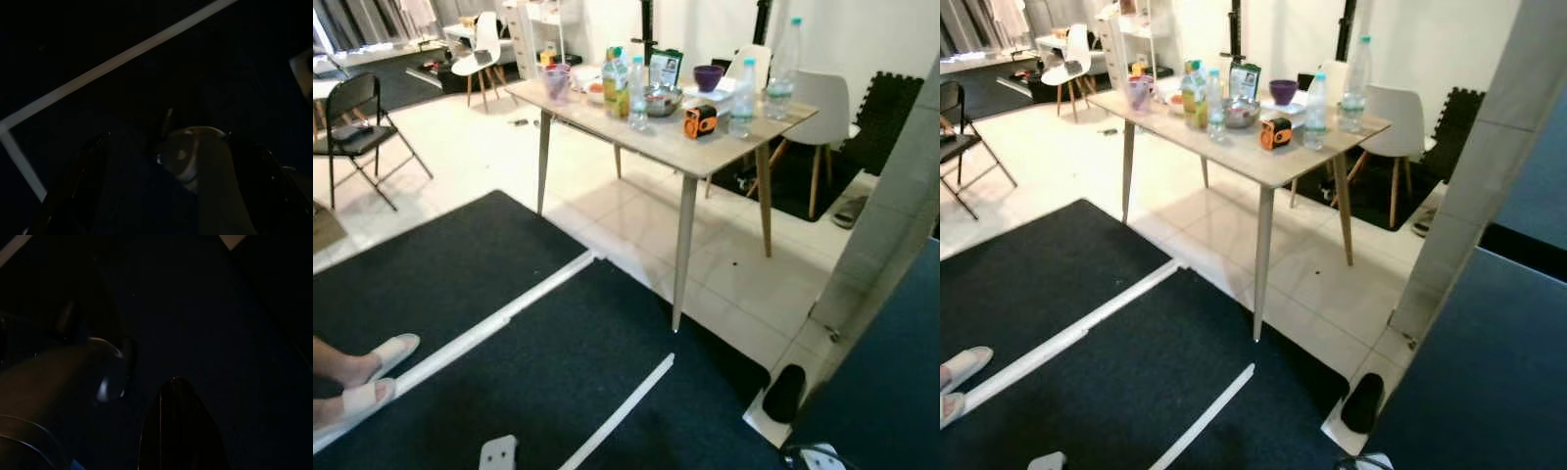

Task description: Restocking fridge

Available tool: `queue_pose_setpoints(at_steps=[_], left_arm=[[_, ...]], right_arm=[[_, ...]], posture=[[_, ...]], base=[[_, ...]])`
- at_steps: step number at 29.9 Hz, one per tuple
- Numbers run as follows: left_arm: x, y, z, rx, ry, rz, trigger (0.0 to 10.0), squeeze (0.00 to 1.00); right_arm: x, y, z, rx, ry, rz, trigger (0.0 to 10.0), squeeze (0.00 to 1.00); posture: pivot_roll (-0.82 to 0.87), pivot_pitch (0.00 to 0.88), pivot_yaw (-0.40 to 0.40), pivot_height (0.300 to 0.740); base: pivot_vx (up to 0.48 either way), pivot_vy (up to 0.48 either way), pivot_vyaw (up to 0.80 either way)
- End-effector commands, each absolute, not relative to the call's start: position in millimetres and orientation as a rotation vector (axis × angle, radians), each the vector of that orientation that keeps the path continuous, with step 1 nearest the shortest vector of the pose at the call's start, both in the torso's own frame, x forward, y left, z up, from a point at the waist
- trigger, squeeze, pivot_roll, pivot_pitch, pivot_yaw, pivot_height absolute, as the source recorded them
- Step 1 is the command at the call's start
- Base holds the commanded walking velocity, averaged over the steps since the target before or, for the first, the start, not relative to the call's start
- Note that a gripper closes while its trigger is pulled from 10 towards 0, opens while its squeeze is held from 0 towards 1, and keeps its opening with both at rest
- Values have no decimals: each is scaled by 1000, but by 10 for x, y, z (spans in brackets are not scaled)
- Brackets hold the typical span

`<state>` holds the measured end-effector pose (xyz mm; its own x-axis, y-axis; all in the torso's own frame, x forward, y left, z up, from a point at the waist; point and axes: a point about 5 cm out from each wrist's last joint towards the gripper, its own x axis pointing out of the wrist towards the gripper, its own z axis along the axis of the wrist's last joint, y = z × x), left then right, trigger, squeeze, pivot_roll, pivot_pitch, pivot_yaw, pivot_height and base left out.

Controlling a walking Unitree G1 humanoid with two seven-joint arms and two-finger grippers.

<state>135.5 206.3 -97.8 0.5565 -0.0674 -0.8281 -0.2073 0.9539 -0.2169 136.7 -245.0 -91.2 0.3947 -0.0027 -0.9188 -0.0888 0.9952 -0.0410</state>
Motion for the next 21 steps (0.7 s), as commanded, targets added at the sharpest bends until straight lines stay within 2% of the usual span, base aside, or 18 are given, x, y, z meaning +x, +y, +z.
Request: queue_pose_setpoints(at_steps=[1, 3, 9, 19, 21], left_arm=[[1312, 2104, -989, -282, 1008, 83, 10000, 0], [1299, 2149, -987, -285, 1013, 103, 10000, 0], [1385, 2212, -947, -325, 967, 168, 10000, 0], [1468, 2175, -923, -371, 939, 175, 10000, 0], [1473, 2176, -921, -371, 938, 172, 10000, 0]], right_arm=[[1337, -2435, -928, -93, 1178, 55, 10000, 0], [1380, -2408, -922, -93, 1164, 45, 10000, 0], [1502, -2413, -879, -91, 1123, 8, 10000, 0], [1498, -2447, -876, -88, 1131, -39, 10000, 0], [1514, -2436, -873, -82, 1127, -43, 10000, 0]], posture=[[-10, 0, 22, 740], [-13, 0, 19, 740], [-23, 0, 30, 740], [-17, 0, 41, 740], [-17, 0, 41, 740]], base=[[0, 0, 769], [0, 0, 772], [0, 0, 0], [0, 0, 0], [244, 0, 0]])
